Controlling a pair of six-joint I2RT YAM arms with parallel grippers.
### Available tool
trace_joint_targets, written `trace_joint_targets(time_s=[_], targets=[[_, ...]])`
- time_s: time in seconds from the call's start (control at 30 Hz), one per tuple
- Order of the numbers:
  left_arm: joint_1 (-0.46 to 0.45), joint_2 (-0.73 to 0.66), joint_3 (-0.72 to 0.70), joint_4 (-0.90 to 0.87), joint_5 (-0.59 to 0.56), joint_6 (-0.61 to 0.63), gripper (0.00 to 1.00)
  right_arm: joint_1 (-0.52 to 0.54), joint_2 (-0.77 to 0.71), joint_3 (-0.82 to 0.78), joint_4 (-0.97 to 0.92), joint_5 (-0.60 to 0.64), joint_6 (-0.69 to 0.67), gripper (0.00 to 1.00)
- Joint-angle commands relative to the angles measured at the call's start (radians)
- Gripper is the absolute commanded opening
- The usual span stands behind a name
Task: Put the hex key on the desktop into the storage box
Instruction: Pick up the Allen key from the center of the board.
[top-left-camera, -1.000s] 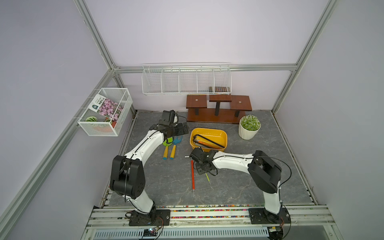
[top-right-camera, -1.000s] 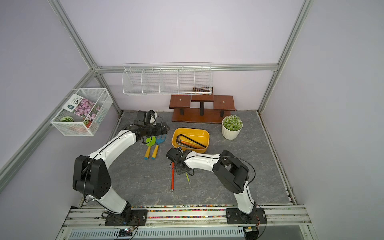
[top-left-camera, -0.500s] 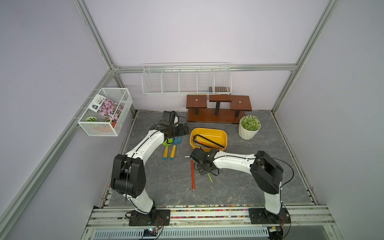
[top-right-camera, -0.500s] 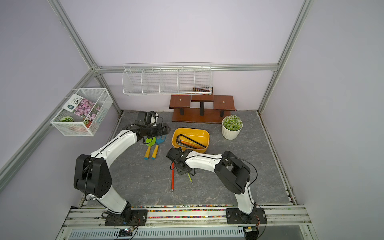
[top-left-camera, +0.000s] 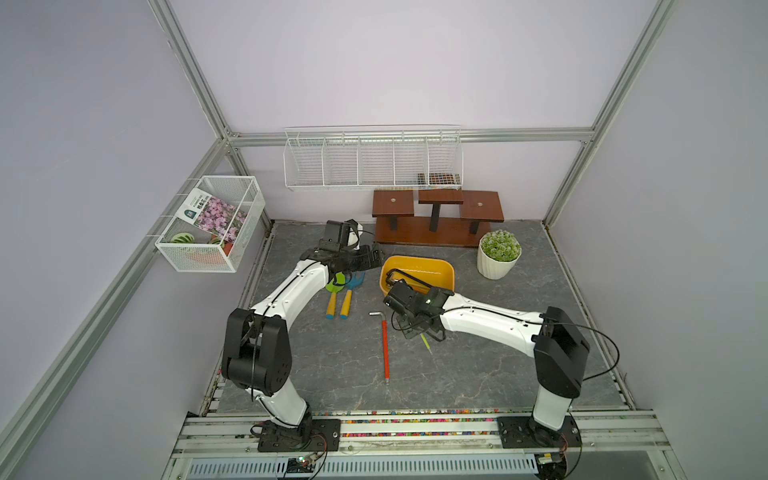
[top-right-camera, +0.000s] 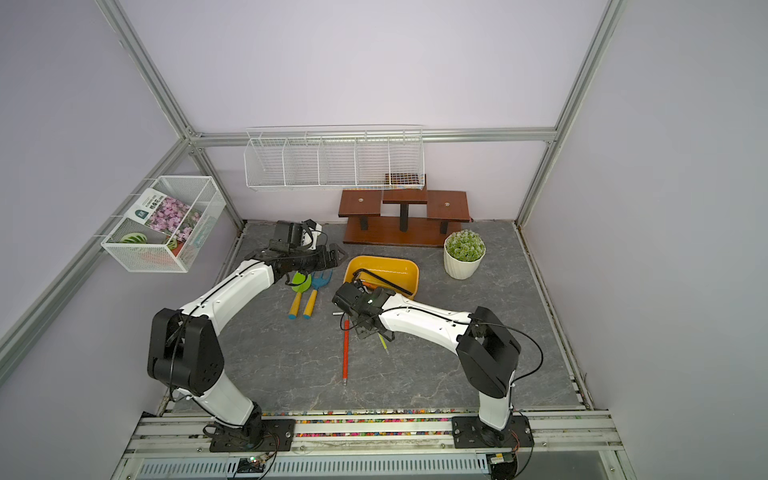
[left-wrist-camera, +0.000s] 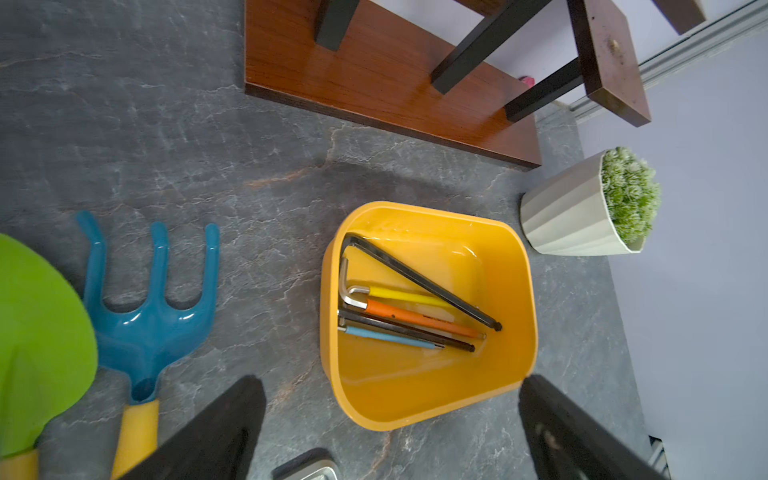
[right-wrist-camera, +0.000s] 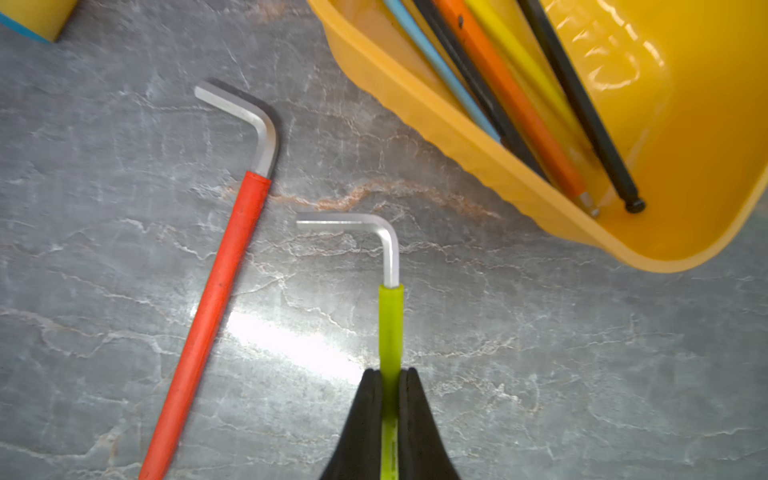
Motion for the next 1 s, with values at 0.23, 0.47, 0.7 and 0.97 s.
trace_joint_targets(time_s=[0.23, 0.47, 0.7, 0.97], targets=[[0.005, -0.031, -0.015, 0.041, 0.064, -0.010, 1.00, -0.039, -0.039, 0.071, -0.039, 0.017, -0.054, 0.00], [0.005, -0.063, -0.029, 0.038, -0.008, -0.004, 1.00, -0.092, -0.038, 0.115, -0.024, -0.037, -0.090, 0.00], [0.021, -0.057, -0.027, 0.036, -0.009, -0.013, 1.00, -0.179, -0.015, 0.172, -0.011, -0.097, -0.151, 0.00], [0.038, -0.046, -0.025, 0.040, 0.016, -0.033, 1.00, -0.291, 0.072, 0.281, -0.005, -0.192, -0.219, 0.00]])
